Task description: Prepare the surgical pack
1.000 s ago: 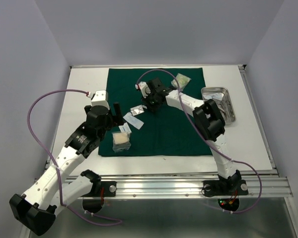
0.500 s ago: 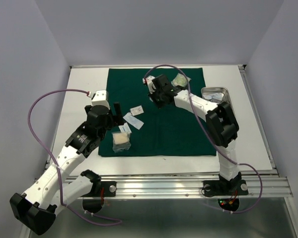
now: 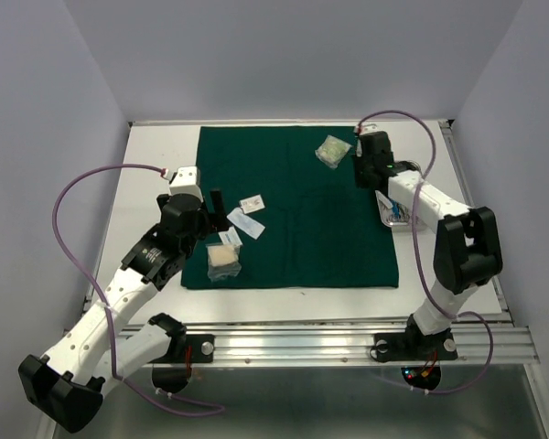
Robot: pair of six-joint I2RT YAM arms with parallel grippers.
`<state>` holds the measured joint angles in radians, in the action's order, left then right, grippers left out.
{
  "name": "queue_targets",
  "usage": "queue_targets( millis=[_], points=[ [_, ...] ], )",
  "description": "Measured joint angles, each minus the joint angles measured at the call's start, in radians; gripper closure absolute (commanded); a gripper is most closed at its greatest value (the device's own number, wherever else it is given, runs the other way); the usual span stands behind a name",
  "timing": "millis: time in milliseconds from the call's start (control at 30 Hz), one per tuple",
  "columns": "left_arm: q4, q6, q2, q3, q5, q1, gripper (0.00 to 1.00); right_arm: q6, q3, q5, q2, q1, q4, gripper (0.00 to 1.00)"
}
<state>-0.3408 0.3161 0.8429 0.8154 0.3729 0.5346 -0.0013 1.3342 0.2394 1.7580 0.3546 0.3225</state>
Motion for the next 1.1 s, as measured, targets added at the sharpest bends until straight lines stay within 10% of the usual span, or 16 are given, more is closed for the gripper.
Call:
queue_targets(
  millis=[533, 767, 1100],
  points=[
    [0.002, 0.0, 0.0, 0.0, -0.007, 0.0, 0.01, 0.023, -0.174, 0.059, -0.084, -0.225, -0.05, 0.96],
    [0.002, 0.0, 0.0, 0.0, -0.006, 0.0, 0.01, 0.001, -0.171, 0.06, -0.013, -0.23, -0.084, 0.52],
    [0.001, 0.0, -0.002, 0.0, -0.006, 0.0, 0.01, -0.012, -0.132, 0.043, 0.006, -0.229, -0.095, 0.47]
  ],
)
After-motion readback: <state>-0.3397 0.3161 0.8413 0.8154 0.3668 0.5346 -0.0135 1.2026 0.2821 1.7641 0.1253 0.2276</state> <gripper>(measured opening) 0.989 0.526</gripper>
